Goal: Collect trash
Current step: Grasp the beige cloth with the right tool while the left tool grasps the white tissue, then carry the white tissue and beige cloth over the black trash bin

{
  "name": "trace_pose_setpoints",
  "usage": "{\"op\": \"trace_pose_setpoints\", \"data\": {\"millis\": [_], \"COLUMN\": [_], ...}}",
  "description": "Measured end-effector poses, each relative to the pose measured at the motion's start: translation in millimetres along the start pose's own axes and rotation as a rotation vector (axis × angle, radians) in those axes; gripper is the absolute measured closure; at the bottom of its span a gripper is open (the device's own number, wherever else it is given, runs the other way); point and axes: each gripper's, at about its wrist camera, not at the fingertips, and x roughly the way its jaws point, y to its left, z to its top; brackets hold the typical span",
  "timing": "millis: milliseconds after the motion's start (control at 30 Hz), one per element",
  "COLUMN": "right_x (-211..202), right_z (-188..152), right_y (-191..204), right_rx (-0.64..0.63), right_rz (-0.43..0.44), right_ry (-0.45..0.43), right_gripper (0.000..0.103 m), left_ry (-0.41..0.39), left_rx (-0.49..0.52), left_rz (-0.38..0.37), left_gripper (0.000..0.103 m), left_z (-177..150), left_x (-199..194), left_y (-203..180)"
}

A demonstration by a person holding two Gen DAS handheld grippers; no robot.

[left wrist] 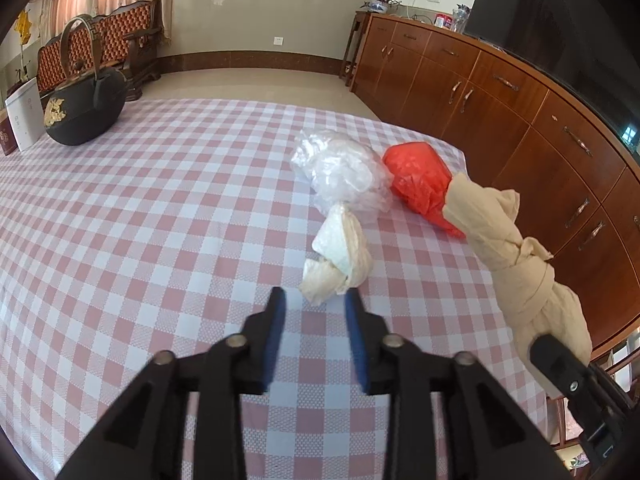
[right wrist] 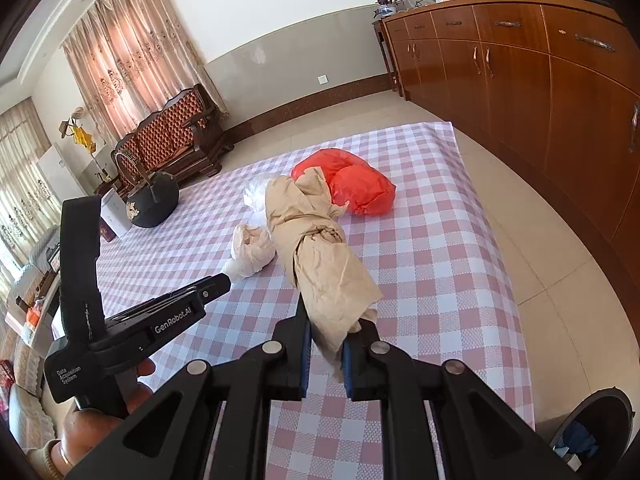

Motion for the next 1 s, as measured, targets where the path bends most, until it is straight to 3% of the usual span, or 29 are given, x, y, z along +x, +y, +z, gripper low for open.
{"op": "trace_pose_setpoints", "data": {"millis": [133, 433, 533, 733, 1000], "right_x": [-2, 6, 10, 13, -18], "right_z": [9, 33, 34, 27, 13], "right_y": [-3, -12, -17, -16, -17], "right_rx": [0.008, 0.052, 0.073, 0.072, 0.092], "right_rz": [-0.006, -0.015, -0.017, -0.013, -0.025], "right_ry": [-0.034, -0.104, -0.104, -0.08, -0.083], "right_gripper": [0.09, 0.09, 0.09, 0.09, 0.09], "left_ry": [-0.04, 0.014, 0.003, -0.018, -0.033], "left_rx": [0.032, 0.058, 0.056, 0.037, 0.048], "left_rz": [0.008, 0.011, 0.003, 0.01, -0.036], "left_gripper": [0.051, 0.048, 0.066, 0.069, 0.069], "left_z": [8, 14, 10, 8, -11], "left_x": [1, 36, 33, 20, -28], "left_y": [-8, -12, -11, -7, -8]}}
